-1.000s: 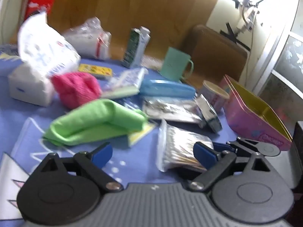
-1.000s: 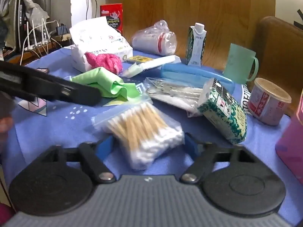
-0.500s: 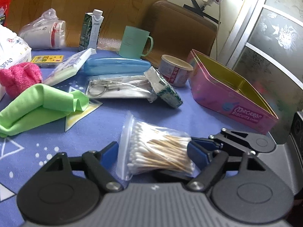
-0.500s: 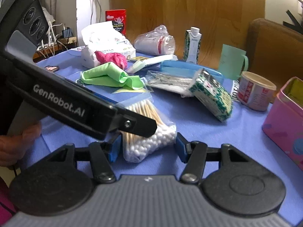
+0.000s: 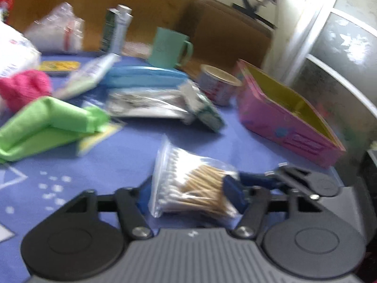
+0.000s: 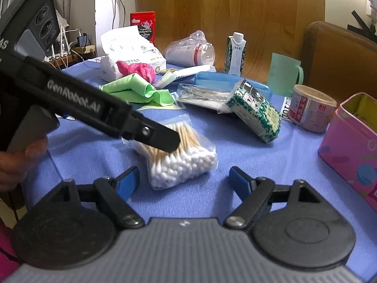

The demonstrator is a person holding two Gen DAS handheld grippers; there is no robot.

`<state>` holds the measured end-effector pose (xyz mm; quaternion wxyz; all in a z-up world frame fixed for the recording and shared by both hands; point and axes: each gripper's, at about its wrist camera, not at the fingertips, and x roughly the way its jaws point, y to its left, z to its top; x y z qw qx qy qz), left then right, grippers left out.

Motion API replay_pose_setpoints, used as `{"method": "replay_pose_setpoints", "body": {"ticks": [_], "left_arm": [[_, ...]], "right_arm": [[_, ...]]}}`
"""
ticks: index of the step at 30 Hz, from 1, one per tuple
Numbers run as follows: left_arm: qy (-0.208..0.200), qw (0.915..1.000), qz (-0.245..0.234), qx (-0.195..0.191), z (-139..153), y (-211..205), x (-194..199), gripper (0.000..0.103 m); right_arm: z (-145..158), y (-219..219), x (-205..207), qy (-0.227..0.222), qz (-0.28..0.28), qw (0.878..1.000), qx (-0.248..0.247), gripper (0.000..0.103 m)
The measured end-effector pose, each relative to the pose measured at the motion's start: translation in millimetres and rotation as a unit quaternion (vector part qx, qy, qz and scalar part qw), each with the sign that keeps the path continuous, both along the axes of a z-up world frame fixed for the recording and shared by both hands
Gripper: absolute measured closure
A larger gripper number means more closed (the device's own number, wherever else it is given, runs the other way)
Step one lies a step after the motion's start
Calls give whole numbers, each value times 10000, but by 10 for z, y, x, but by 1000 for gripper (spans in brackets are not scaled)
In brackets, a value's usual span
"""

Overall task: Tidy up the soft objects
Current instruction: 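Carry the cotton swab bag into the pink tin and release it, then move the left gripper back toward the green-patterned soap box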

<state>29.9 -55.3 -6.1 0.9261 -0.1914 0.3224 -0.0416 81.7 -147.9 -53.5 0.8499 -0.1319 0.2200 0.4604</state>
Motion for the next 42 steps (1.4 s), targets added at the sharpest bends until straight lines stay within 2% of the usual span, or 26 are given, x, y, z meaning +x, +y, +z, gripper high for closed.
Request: {"method": "replay_pose_setpoints", "body": {"ticks": [1, 2, 4, 11, 15, 19, 25, 28, 29, 34, 42], "left_arm": [[-29, 10000, -33, -63, 8, -14, 19, 45], [-54, 10000, -40, 0, 33, -44, 45, 45], [-172, 9997, -115, 154, 114, -111, 103, 45], [-900, 9929, -428, 649, 545, -483, 402, 45], [-1146, 9895, -656, 588, 719, -694, 679, 45], [-1153, 9875, -973, 457, 809, -950, 1029, 45], [-1221, 9804, -1409, 633, 889, -1483, 1487, 44], [-1103, 9805, -1461, 712, 820, -1695, 1664, 30], [-1072, 9808, -1444, 756, 790, -1746, 1691, 29], [-953, 9822, -1370, 862, 617, -1765, 1638, 28], [-1087, 9844, -1090, 852, 551, -1259, 1116, 25]], "right_arm": [[13, -14, 2, 35, 34, 10000, 47, 40], [23, -24, -6, -25, -48, 10000, 52, 45], [40, -53, -9, -107, -171, 9997, 101, 48], [288, -345, 138, -577, -757, 9938, 579, 48], [412, -569, 287, -862, -1199, 9864, 721, 48], [467, -818, 372, -1175, -1662, 9765, 707, 48], [513, -1242, 595, -1460, -2413, 9567, 716, 48], [485, -1452, 745, -1497, -2918, 9422, 686, 47], [462, -1515, 805, -1472, -3124, 9362, 650, 47], [369, -1786, 909, -1262, -3599, 9207, 821, 33], [375, -1773, 775, -1250, -3588, 9147, 1378, 33]]}}
